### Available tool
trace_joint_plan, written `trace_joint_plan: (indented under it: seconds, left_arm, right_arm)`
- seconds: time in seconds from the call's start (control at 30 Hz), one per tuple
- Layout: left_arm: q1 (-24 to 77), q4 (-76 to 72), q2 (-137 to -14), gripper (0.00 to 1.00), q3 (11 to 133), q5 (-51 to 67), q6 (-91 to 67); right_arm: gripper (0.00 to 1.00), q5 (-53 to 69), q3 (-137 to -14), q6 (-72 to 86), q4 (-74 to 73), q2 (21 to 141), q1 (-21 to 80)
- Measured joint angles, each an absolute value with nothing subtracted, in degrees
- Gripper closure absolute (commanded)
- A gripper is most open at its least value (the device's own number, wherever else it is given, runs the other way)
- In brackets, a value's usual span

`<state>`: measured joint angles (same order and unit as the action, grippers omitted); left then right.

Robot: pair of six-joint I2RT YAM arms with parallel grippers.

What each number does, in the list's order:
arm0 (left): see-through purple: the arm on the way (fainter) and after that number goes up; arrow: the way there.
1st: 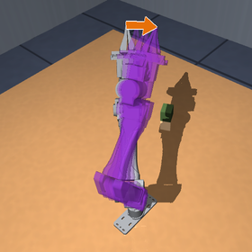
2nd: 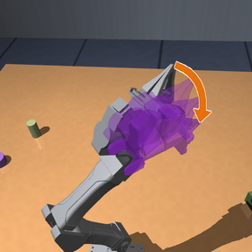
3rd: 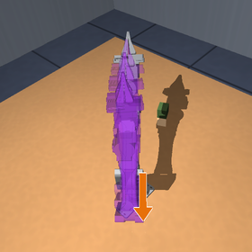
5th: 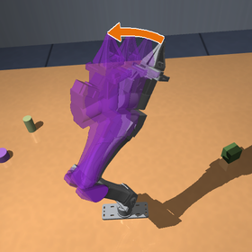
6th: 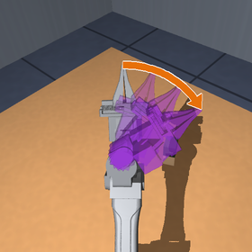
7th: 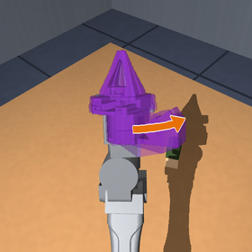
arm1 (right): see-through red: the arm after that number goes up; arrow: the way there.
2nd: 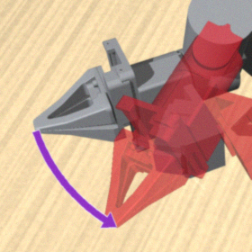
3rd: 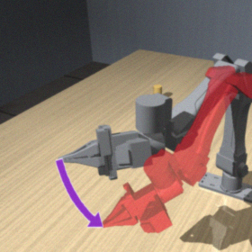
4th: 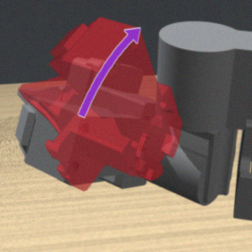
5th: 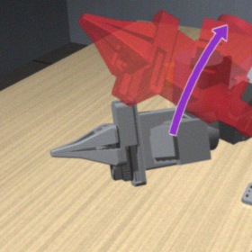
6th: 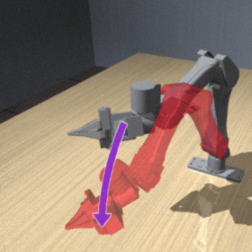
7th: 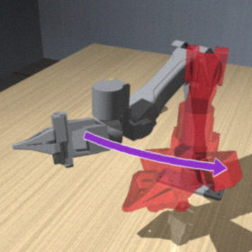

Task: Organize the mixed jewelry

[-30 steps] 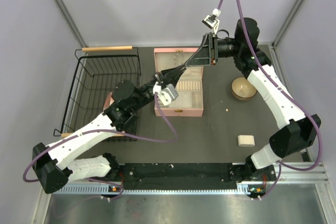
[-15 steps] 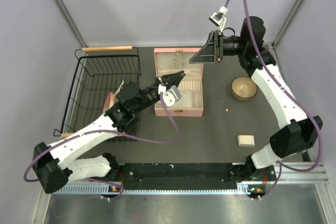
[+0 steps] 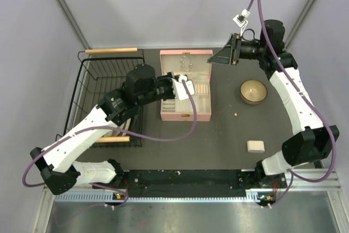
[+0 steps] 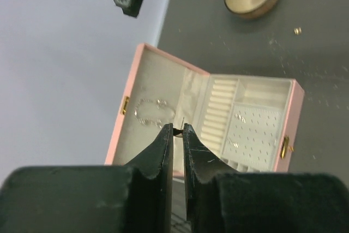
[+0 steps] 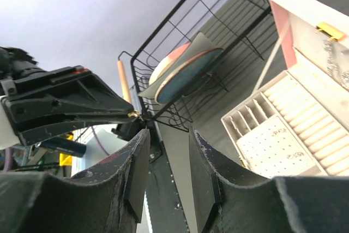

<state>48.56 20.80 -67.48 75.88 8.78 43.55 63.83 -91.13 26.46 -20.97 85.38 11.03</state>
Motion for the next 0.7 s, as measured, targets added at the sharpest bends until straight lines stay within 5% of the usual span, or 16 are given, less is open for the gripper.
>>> trace_joint_plan:
  seconds: [0.37, 0.7]
  left_arm:
    - [48.53, 50.83, -74.61, 1.00, 86.50, -0.36, 42.06]
    - [48.38, 53.21, -85.73, 1.00, 83.94, -2.46, 42.19]
  right_arm:
    - [0.65, 59.37, -85.47, 18.28, -26.35, 87.74, 8.12]
    - [0.65, 55.42, -84.75, 12.01, -30.15, 89.45, 4.99]
